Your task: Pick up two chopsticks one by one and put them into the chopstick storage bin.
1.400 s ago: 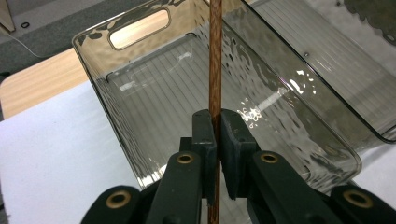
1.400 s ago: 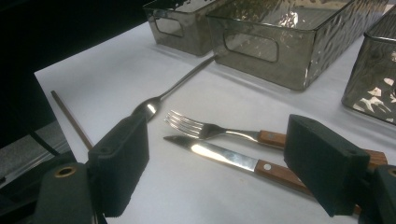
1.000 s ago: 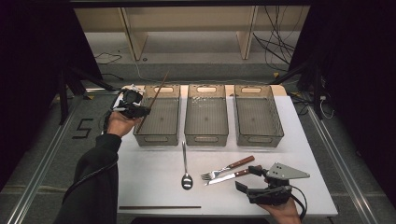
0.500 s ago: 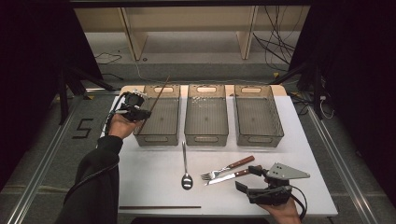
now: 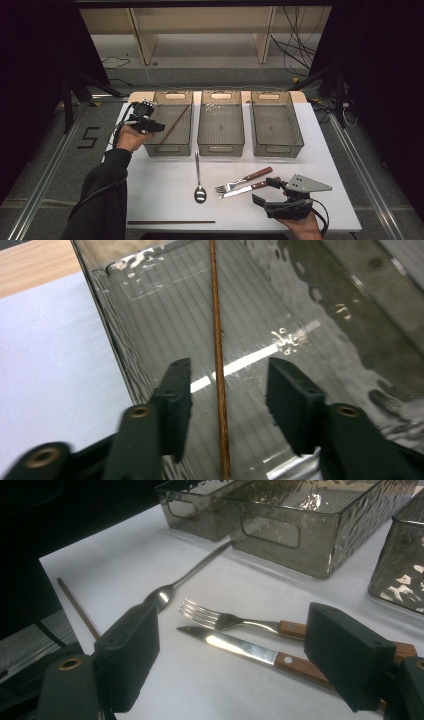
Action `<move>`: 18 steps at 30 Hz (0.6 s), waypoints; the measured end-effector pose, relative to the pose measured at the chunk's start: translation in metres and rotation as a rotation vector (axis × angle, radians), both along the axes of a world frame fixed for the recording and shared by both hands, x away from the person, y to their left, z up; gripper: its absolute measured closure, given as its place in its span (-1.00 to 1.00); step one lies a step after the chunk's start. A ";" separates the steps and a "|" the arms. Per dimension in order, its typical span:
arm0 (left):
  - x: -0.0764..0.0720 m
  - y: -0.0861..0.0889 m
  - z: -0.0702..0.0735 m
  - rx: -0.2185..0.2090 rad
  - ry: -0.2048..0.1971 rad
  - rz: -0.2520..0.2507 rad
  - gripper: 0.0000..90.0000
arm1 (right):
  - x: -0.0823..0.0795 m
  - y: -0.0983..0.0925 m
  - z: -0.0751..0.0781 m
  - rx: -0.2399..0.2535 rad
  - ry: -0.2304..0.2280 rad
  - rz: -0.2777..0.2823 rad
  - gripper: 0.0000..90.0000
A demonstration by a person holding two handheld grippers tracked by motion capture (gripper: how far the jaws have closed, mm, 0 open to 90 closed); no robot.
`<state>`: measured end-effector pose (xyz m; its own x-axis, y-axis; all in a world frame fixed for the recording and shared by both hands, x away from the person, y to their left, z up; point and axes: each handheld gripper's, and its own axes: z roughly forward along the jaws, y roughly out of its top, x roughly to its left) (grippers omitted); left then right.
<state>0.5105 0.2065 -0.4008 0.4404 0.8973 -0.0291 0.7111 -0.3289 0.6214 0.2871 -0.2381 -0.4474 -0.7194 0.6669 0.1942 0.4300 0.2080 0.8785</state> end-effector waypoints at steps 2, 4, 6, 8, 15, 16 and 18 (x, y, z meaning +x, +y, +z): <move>-0.004 -0.001 0.003 -0.017 -0.007 -0.001 -0.06 | 0.000 0.000 0.000 -0.001 -0.003 -0.001 -0.49; -0.009 -0.001 0.007 -0.031 -0.013 -0.021 -0.15 | 0.000 0.000 0.000 0.000 -0.002 -0.002 -0.49; -0.016 -0.003 0.012 -0.030 -0.028 -0.038 -0.24 | 0.000 0.000 0.000 -0.001 -0.002 -0.002 -0.49; -0.024 -0.005 0.017 -0.034 -0.042 -0.061 -0.34 | 0.000 0.000 0.000 -0.002 -0.002 -0.002 -0.49; -0.059 -0.012 0.033 -0.039 -0.070 -0.149 -0.48 | 0.000 0.000 0.000 -0.004 -0.002 -0.002 -0.49; -0.064 -0.013 0.034 -0.041 -0.071 -0.159 -0.49 | 0.000 0.000 0.000 -0.005 -0.003 -0.003 -0.49; -0.073 -0.014 0.034 -0.030 -0.073 -0.178 -0.52 | -0.001 0.001 0.000 -0.006 -0.004 -0.002 -0.49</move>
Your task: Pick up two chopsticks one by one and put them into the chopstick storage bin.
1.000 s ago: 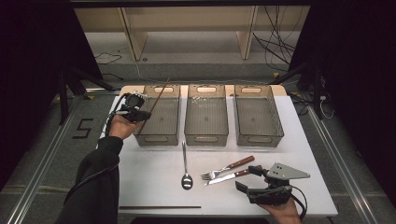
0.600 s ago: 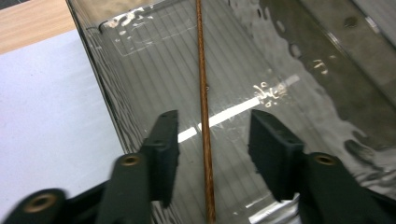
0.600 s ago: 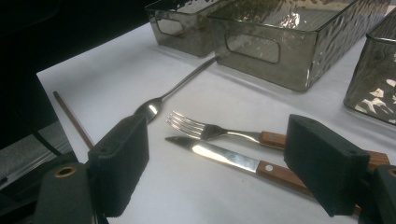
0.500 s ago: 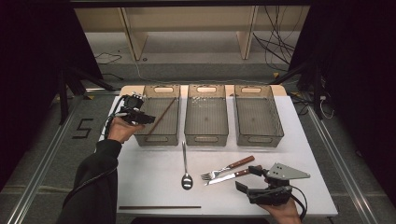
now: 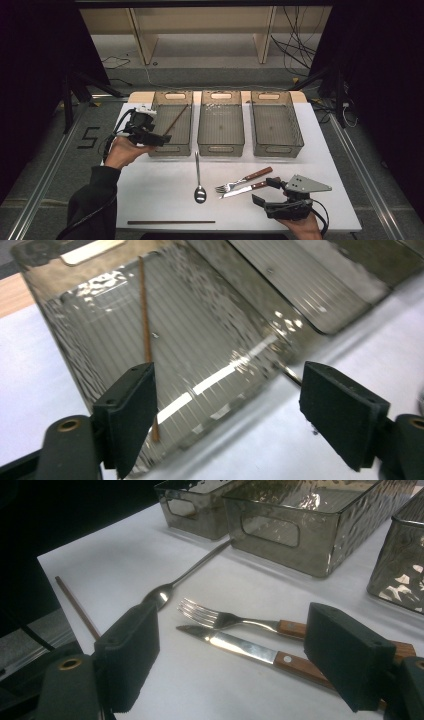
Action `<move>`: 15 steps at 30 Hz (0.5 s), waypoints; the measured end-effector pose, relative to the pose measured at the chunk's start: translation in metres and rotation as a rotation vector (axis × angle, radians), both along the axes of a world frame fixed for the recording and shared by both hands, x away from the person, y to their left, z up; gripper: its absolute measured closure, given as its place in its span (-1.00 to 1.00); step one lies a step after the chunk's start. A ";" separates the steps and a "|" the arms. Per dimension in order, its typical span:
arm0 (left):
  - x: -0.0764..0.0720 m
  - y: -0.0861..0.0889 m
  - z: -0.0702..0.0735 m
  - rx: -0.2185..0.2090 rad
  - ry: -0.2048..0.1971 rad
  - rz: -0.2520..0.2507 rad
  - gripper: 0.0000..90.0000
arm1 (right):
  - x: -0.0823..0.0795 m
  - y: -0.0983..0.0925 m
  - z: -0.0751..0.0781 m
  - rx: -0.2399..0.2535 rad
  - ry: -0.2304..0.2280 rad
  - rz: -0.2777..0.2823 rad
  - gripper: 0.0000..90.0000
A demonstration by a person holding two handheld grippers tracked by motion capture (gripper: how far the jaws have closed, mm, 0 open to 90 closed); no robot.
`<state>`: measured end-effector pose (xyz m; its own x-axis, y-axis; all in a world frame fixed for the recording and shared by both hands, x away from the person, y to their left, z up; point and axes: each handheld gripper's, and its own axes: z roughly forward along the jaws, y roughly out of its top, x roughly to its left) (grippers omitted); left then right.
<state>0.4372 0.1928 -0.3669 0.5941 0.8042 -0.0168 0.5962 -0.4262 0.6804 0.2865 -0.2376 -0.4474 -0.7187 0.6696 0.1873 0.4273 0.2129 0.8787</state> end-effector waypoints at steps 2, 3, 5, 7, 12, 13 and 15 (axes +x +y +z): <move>-0.009 0.000 -0.001 -0.001 -0.011 -0.012 -0.53 | 0.000 0.000 0.000 0.000 0.000 -0.001 -0.49; -0.013 0.000 -0.001 0.002 -0.010 -0.019 -0.54 | 0.000 0.000 0.000 -0.001 0.000 -0.001 -0.49; -0.020 0.001 -0.003 0.002 -0.013 -0.029 -0.55 | 0.000 0.000 0.000 -0.001 0.000 -0.001 -0.49; -0.027 0.003 -0.006 -0.004 -0.013 -0.032 -0.57 | 0.000 0.000 0.000 -0.003 0.000 -0.002 -0.49; -0.038 0.005 -0.009 -0.005 -0.026 -0.044 -0.59 | 0.000 0.001 0.000 -0.003 -0.003 0.001 -0.49; -0.040 0.005 -0.009 -0.015 -0.023 -0.051 -0.59 | 0.000 0.001 0.000 -0.004 -0.005 0.001 -0.49; -0.045 0.004 -0.010 -0.009 -0.025 -0.061 -0.59 | 0.000 0.001 0.001 0.000 -0.005 0.001 -0.49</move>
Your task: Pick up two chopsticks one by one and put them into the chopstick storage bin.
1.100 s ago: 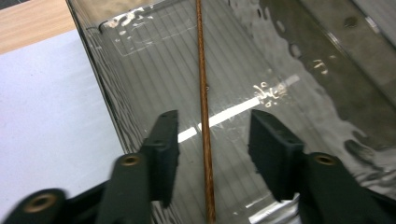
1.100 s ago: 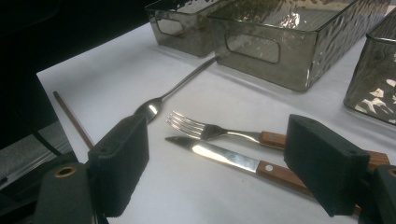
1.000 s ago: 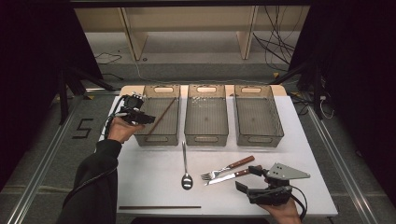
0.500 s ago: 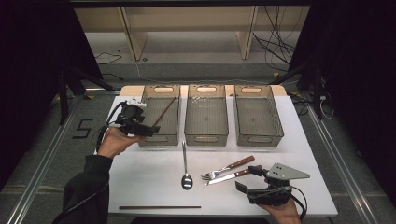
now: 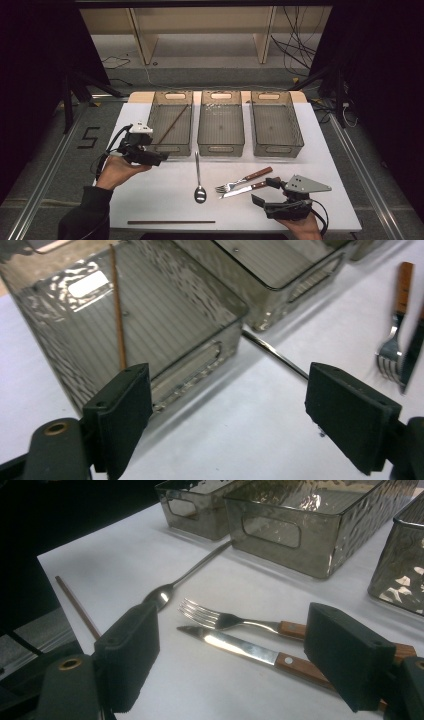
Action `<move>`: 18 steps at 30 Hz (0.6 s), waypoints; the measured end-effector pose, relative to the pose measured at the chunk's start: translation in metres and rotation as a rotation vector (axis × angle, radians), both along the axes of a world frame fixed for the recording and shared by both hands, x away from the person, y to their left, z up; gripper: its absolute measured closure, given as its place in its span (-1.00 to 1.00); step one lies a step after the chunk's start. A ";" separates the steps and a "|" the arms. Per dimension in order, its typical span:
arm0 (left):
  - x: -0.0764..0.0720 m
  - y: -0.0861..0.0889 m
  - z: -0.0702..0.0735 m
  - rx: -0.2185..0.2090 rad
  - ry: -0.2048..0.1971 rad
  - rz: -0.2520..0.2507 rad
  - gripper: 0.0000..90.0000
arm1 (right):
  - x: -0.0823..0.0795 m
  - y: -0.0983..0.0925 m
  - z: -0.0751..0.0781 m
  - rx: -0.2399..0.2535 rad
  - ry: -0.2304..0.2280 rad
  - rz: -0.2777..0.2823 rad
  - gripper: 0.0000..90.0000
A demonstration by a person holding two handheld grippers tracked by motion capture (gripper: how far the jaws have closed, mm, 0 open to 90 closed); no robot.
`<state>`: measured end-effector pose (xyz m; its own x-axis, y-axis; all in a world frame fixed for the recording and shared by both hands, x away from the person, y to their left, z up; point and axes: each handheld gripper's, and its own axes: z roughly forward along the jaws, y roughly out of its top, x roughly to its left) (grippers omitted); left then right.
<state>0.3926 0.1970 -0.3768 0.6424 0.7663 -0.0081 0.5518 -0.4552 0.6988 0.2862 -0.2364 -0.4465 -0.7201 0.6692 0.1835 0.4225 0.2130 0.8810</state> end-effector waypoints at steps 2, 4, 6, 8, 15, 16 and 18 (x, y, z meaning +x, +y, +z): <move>-0.005 -0.001 0.000 0.004 0.001 -0.012 -0.59 | 0.000 0.000 0.000 -0.003 -0.002 0.001 -0.49; -0.010 -0.002 0.001 0.012 0.003 -0.026 -0.59 | 0.000 -0.001 0.000 -0.004 -0.002 0.000 -0.49; -0.016 -0.005 0.000 0.021 0.005 -0.047 -0.59 | 0.000 -0.002 0.000 0.000 -0.003 -0.005 -0.49; -0.022 -0.009 -0.002 0.028 0.017 -0.066 -0.59 | -0.001 -0.002 0.001 0.001 -0.004 -0.005 -0.49; -0.046 -0.025 -0.010 0.102 0.062 -0.164 -0.59 | 0.000 -0.002 0.001 -0.002 -0.007 -0.003 -0.49; -0.049 -0.027 -0.011 0.121 0.063 -0.178 -0.59 | 0.000 -0.002 0.001 -0.002 -0.006 -0.003 -0.49; -0.056 -0.032 -0.014 0.131 0.071 -0.199 -0.59 | 0.000 -0.002 0.001 0.000 -0.004 -0.004 -0.49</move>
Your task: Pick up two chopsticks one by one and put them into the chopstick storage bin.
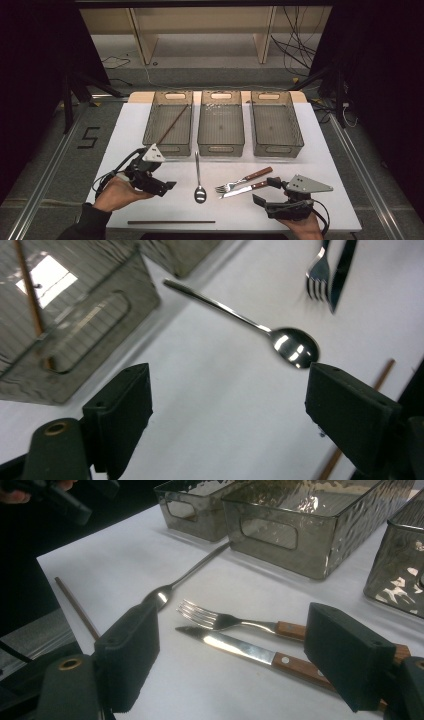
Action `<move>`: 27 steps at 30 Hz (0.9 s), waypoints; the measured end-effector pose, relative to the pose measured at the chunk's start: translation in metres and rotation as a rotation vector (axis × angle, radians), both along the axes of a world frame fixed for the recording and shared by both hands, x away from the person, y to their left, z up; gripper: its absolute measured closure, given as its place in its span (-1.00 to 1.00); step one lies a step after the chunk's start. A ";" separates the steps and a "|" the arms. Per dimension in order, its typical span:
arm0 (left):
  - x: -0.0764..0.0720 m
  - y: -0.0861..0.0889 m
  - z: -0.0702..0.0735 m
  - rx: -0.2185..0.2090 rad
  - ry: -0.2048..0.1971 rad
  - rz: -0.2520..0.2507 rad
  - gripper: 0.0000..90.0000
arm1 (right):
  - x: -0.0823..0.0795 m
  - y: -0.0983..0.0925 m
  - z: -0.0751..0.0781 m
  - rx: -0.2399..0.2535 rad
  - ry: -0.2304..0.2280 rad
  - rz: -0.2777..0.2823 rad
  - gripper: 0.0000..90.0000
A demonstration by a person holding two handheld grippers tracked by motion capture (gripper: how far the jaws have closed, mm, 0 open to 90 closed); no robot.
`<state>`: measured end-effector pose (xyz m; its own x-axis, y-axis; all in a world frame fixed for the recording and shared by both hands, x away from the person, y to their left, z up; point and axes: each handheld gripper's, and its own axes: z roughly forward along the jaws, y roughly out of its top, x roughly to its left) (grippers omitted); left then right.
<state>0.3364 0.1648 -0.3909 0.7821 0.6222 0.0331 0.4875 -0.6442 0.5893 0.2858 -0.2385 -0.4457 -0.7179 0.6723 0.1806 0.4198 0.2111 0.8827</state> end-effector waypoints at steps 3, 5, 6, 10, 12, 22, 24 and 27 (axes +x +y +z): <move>-0.010 -0.005 -0.004 0.040 0.013 -0.052 -0.59 | 0.000 0.000 0.000 -0.001 -0.001 0.000 -0.49; -0.014 -0.007 -0.007 0.062 0.021 -0.066 -0.59 | 0.000 0.000 0.000 -0.001 -0.002 0.000 -0.49; -0.016 -0.007 -0.009 0.069 0.024 -0.073 -0.59 | 0.000 0.000 0.000 0.000 -0.002 0.000 -0.49; -0.020 -0.007 -0.017 0.088 0.047 -0.090 -0.59 | 0.000 0.000 0.000 -0.002 0.001 -0.001 -0.49; -0.023 -0.009 -0.022 0.115 0.054 -0.104 -0.59 | 0.000 0.000 0.000 -0.004 0.000 -0.001 -0.49; -0.035 -0.015 -0.042 0.226 0.105 -0.186 -0.49 | 0.000 0.000 0.000 -0.009 0.001 0.001 -0.49; -0.037 -0.017 -0.044 0.240 0.123 -0.210 -0.45 | 0.000 0.000 0.000 -0.009 0.000 0.001 -0.49; -0.039 -0.019 -0.048 0.263 0.133 -0.224 -0.39 | 0.000 0.000 0.000 -0.010 0.000 0.001 -0.49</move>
